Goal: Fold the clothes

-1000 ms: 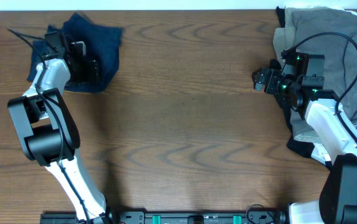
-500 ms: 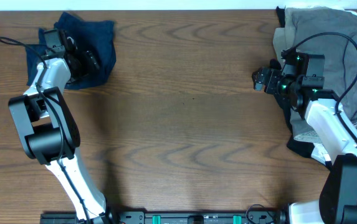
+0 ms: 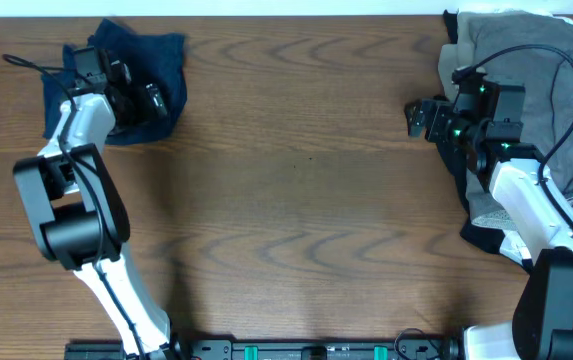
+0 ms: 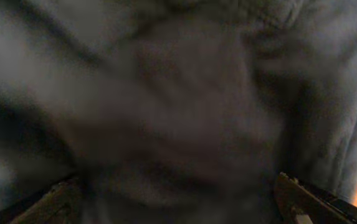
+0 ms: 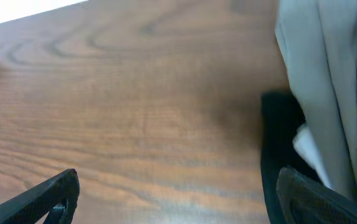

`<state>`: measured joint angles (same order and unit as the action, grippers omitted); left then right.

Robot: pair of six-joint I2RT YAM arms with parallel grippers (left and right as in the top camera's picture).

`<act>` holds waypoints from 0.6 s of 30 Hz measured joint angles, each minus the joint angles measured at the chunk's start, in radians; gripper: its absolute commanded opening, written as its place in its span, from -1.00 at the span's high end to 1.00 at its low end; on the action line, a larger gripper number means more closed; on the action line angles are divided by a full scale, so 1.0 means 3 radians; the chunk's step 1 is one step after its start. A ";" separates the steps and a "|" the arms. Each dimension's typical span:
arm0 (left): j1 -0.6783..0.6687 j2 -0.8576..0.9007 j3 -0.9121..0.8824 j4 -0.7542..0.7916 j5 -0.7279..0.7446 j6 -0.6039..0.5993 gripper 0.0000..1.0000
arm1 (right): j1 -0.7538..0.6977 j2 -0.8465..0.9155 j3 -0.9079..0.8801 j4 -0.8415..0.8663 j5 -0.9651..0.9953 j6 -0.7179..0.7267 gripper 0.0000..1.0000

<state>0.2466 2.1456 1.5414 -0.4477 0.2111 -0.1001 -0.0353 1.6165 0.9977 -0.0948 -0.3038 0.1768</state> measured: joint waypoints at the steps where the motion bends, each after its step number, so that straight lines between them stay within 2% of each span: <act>1: 0.0000 -0.0069 -0.0031 -0.0047 -0.0003 0.0003 -0.96 | 0.0000 -0.0003 0.0000 0.0065 -0.0053 -0.0023 -0.98; 5: 0.0000 -0.0500 -0.0098 -0.0245 0.0004 0.0015 -0.96 | 0.0000 -0.0089 0.0000 0.0256 -0.0245 -0.0098 -0.99; 9: 0.0000 -0.1124 -0.0097 -0.0318 0.0020 0.0027 -0.96 | 0.0000 -0.0431 0.0000 0.0223 -0.0337 -0.0187 -0.99; 14: 0.0000 -0.1827 -0.0086 -0.0415 0.0042 0.0037 -0.96 | 0.0000 -0.1083 0.0013 -0.0081 -0.0379 -0.0282 -0.99; 18: 0.0000 -0.2153 -0.0084 -0.0493 0.0048 0.0036 -0.96 | 0.0001 -0.1542 0.0019 -0.0359 -0.0437 -0.0295 -0.98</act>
<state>0.2466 1.4998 1.5162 -0.5957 0.2256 -0.0895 -0.0349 1.1538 1.0035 -0.2024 -0.4351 0.0883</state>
